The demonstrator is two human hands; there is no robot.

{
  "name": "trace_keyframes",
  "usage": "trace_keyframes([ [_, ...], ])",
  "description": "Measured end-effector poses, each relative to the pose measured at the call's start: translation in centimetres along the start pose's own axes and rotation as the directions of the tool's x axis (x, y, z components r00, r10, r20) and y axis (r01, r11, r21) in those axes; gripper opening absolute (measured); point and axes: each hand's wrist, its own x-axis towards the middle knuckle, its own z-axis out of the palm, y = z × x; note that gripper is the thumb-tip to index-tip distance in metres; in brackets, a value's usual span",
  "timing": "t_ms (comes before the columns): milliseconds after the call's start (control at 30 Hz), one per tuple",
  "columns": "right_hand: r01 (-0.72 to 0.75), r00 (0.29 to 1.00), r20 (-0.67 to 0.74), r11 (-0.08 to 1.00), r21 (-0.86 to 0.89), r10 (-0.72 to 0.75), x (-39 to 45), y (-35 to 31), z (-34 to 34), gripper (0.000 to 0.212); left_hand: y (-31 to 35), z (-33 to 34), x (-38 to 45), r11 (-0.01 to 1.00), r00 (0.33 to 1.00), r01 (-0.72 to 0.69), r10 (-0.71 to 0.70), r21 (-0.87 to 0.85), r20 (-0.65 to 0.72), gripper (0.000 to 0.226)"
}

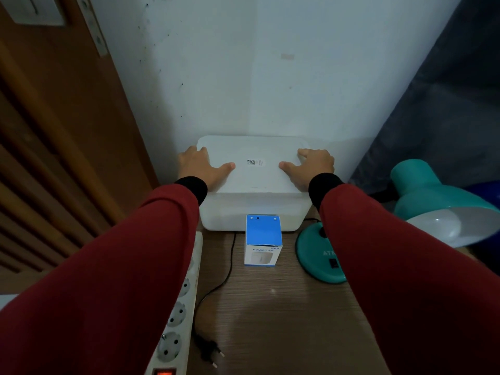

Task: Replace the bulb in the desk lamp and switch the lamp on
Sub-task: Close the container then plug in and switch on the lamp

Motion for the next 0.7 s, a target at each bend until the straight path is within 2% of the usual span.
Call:
trace_keyframes([
  [300,0.021,0.998,0.058,0.995,-0.1,-0.016,0.3,0.1,0.7,0.06,-0.4,1.0,0.9,1.0,0.999,-0.017,0.016,0.022,0.049,0.079],
  [400,0.043,0.997,0.075,0.987,-0.156,-0.032,0.2,0.0,0.5,0.063,-0.5,1.1,1.0,0.995,0.998,-0.034,0.03,0.098,0.047,0.08],
  [567,0.051,0.986,0.164,0.963,-0.263,-0.007,-0.7,-1.3,-0.7,0.06,0.6,0.0,0.9,0.978,0.989,0.001,-0.031,0.206,0.141,0.08],
  [700,0.081,0.97,0.243,0.945,-0.317,-0.002,-1.8,-2.3,-2.7,0.043,1.3,-1.6,0.6,0.949,0.982,-0.046,-0.015,0.312,0.191,0.064],
])
